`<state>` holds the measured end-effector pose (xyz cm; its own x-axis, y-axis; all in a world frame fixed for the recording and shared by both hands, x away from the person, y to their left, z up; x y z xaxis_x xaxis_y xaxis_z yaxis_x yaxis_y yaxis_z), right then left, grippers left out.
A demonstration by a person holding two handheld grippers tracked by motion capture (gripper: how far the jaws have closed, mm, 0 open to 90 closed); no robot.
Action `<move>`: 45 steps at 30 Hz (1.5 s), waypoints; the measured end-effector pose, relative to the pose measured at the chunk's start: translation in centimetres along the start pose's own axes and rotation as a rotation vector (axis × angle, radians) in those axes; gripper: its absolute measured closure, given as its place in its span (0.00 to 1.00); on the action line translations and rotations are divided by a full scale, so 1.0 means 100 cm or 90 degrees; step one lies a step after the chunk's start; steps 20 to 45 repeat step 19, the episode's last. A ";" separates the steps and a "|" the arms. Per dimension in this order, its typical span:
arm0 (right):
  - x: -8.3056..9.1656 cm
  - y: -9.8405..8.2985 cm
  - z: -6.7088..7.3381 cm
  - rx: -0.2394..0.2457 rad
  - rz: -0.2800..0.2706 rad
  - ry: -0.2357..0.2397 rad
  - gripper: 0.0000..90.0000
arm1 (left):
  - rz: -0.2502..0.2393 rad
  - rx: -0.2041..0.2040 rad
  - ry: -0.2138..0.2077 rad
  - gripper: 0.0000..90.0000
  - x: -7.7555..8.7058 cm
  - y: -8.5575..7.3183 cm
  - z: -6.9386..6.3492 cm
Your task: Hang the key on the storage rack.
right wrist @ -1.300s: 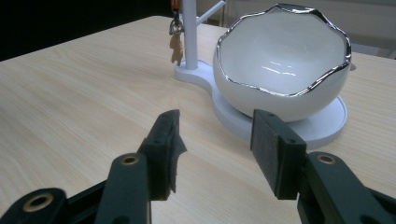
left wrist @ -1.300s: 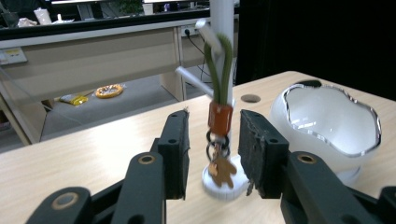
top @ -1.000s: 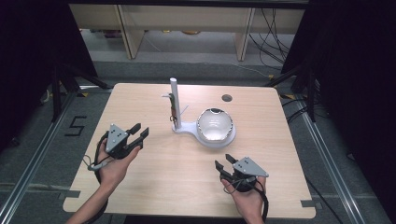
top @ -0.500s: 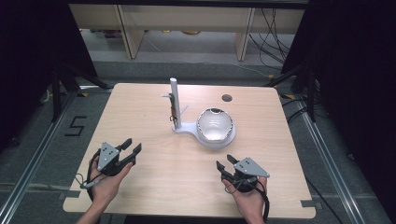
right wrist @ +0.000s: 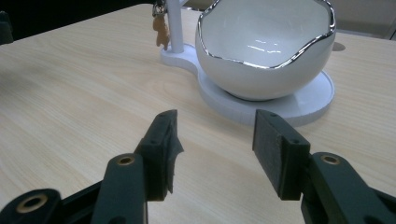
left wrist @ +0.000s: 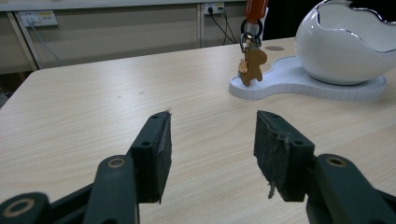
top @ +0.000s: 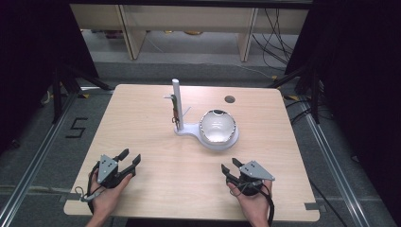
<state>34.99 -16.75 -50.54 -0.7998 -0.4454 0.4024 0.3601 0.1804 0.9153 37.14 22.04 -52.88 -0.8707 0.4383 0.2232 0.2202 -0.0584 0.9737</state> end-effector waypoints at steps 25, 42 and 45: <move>-0.002 -0.011 -0.002 -0.008 0.011 0.001 0.54 | 0.013 0.004 -0.007 0.49 -0.003 -0.004 0.000; -0.002 -0.011 -0.002 -0.008 0.011 0.001 0.54 | 0.013 0.004 -0.007 0.49 -0.003 -0.004 0.000; -0.002 -0.011 -0.002 -0.008 0.011 0.001 0.54 | 0.013 0.004 -0.007 0.49 -0.003 -0.004 0.000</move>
Point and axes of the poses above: each handheld gripper's, and its own axes: x roughly backward along the jaws, y roughly out of its top, z roughly to its left, the point moved 4 cm from there along -x, roughly forward along the jaws, and after that the axes turned 3 degrees about -y, right-handed, at the moved point
